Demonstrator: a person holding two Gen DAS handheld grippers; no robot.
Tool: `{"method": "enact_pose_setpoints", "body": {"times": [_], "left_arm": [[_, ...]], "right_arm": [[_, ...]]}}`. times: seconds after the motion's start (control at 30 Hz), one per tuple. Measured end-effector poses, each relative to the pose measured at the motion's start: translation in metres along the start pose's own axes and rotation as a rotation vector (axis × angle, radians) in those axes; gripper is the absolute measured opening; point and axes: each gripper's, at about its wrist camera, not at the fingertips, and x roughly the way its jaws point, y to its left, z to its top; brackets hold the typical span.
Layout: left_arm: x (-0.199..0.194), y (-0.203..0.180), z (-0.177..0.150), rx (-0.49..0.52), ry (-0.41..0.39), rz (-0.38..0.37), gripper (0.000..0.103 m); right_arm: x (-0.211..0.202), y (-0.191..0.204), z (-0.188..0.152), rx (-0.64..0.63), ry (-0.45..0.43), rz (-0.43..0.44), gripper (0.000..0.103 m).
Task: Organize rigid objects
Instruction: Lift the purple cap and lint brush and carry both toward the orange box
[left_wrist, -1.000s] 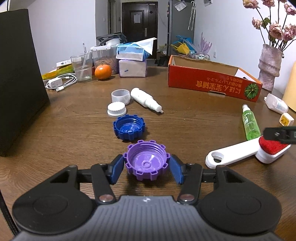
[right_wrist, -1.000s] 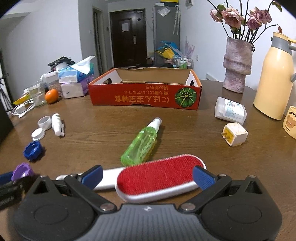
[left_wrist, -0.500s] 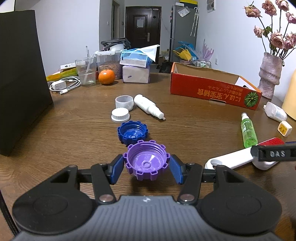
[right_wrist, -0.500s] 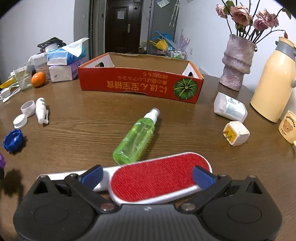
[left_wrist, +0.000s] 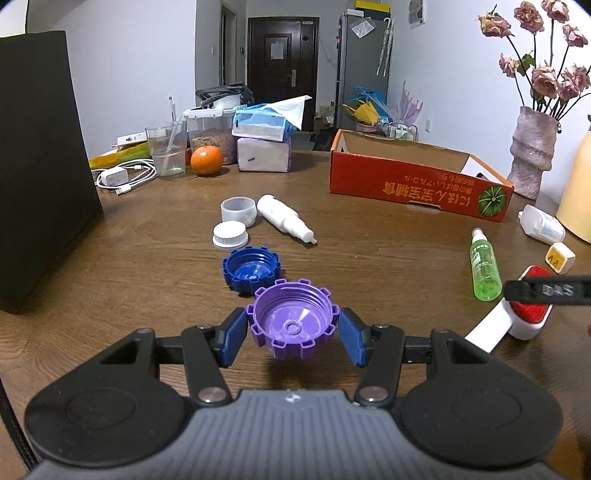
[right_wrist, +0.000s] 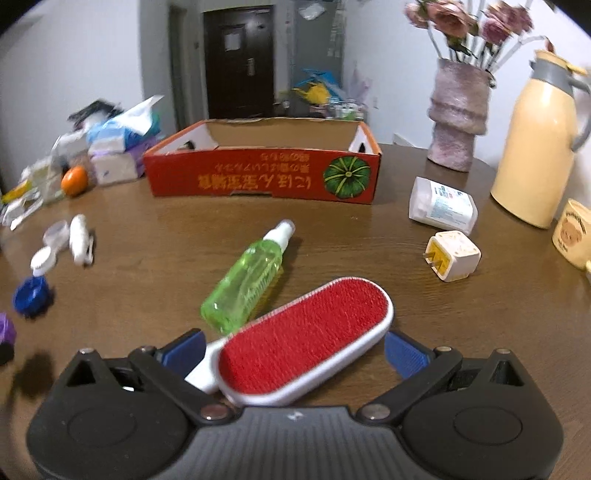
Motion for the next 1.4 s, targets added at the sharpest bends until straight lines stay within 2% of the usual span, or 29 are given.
{"method": "enact_pose_setpoints", "body": {"times": [0.13,0.27,0.47,0.63,0.7,0.87,0.93,1.0,1.07,1.4], "left_arm": [[-0.002,-0.001,0.001,-0.003,-0.005,-0.001,0.056],[-0.002,0.0,0.002,-0.005,-0.005,0.001,0.056],[-0.002,-0.003,0.001,0.001,-0.005,-0.007,0.056],[-0.002,-0.008,0.002,0.009,-0.006,-0.009,0.056],[-0.001,-0.011,0.002,0.012,-0.006,-0.01,0.056],[0.0,-0.018,0.004,0.016,-0.006,-0.013,0.056],[0.0,-0.019,0.005,0.017,-0.007,-0.014,0.056],[0.001,-0.022,0.005,0.016,-0.007,-0.015,0.056],[0.001,-0.024,0.006,0.015,-0.007,-0.019,0.056],[0.0,-0.039,0.015,0.026,-0.022,-0.039,0.056]], "right_arm": [[0.014,0.009,0.005,0.024,0.035,-0.081,0.103],[0.017,0.007,-0.001,-0.016,0.051,-0.094,0.102],[0.017,-0.013,-0.015,-0.078,0.063,-0.027,0.092],[0.018,-0.038,-0.018,-0.09,0.065,0.057,0.092],[0.02,-0.045,-0.018,-0.097,0.058,0.096,0.095],[0.024,-0.047,-0.023,-0.118,-0.021,0.132,0.096],[0.025,-0.046,-0.023,-0.136,-0.034,0.146,0.091],[0.022,-0.045,-0.022,-0.155,-0.037,0.174,0.07],[0.018,-0.044,-0.021,-0.164,-0.041,0.192,0.055],[0.005,-0.052,-0.022,-0.141,-0.084,0.205,0.055]]}}
